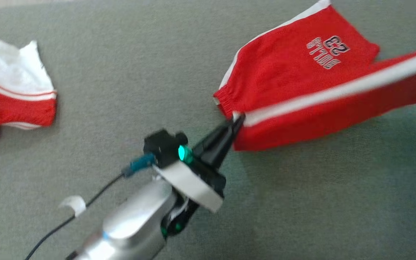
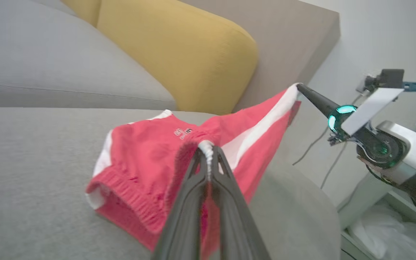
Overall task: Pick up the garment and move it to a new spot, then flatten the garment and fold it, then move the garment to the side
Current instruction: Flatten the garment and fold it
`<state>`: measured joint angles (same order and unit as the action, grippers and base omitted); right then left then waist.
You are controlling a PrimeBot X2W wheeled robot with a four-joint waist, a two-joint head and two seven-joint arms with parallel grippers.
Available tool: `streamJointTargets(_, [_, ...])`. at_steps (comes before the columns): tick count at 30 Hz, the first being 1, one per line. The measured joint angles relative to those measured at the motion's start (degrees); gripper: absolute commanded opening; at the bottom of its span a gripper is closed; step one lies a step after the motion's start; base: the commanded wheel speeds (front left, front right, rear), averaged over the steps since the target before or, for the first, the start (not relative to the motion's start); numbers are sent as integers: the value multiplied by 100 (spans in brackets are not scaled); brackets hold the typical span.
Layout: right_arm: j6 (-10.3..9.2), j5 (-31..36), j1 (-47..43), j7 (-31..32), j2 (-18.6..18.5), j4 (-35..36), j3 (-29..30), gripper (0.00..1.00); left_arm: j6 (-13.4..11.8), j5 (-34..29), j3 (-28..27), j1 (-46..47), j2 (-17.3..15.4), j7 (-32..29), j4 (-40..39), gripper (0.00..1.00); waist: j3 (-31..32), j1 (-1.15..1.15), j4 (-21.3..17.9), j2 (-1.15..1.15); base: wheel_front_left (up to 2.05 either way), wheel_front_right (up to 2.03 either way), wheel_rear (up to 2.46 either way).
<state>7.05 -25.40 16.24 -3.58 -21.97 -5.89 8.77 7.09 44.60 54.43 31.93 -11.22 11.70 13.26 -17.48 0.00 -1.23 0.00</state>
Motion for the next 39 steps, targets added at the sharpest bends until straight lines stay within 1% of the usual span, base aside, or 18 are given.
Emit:
streamJointTargets(3, [0,112,551,14,-171,-620,-275,0,2,269,-140,269,278,65,434,0,-151,1,147,0,0,0,0])
streamJointTargets(6, [0,126,1054,12,-258,-1118,-565,0,5,501,-67,499,483,99,723,0,-311,0,280,0,0,0,0])
streamJointTargets(8, [0,127,1379,7,-313,-1419,-820,0,5,609,-10,704,531,108,902,0,-432,1,350,0,0,0,0])
streamJointTargets(9, [0,127,1379,7,-313,-1419,-820,0,5,609,-10,704,531,108,902,0,-432,1,350,0,0,0,0])
streamJointTargets(10, [0,192,1685,0,-369,-1733,-1079,0,5,762,-19,910,563,162,1056,0,-547,1,401,0,0,0,0])
streamJointTargets(14, [0,542,2357,-162,-558,-2336,-1610,0,7,782,-65,1323,656,209,1508,0,-770,1,491,0,0,0,0])
streamJointTargets(20, [0,643,3273,-477,-588,-3326,-2079,0,7,772,-192,1557,806,259,1948,0,-972,1,661,0,0,0,0])
streamJointTargets(25, [0,561,3680,-606,-602,-3880,-2485,0,7,748,-255,1590,843,260,1993,0,-1095,0,801,0,0,0,0])
streamJointTargets(26, [0,495,3740,-609,-602,-3974,-2564,3,7,677,-281,1590,849,260,1984,12,-1118,0,829,0,0,0,0])
streamJointTargets(27, [0,420,3782,-627,-602,-4056,-2646,39,7,600,-302,1590,856,260,1972,30,-1139,0,857,0,0,0,0])
streamJointTargets(28, [0,333,3825,-655,-594,-4150,-2714,100,-1,514,-348,1588,866,261,1956,49,-1159,1,883,0,0,0,0])
streamJointTargets(29, [0,242,3856,-667,-586,-4233,-2752,100,-12,391,-417,1585,871,266,1922,100,-1174,1,904,0,0,0,0])
streamJointTargets(30, [0,168,3871,-734,-581,-4315,-2753,100,-65,254,-472,1584,871,275,1881,100,-1181,1,921,0,0,0,0])
streamJointTargets(33, [0,54,3884,-872,-587,-4512,-2831,100,-398,-286,-733,1493,871,277,1642,100,-1147,1,922,0,0,0,0])
streamJointTargets(36, [0,-111,3875,-957,-617,-4603,-2951,100,-895,-1102,-1002,1188,881,278,1236,100,-1076,0,880,0,0,0,0])
streamJointTargets(39, [0,-428,3777,-911,-739,-4687,-3142,100,-1459,-2014,-1305,710,877,301,694,100,-998,0,856,0,0,0,0])
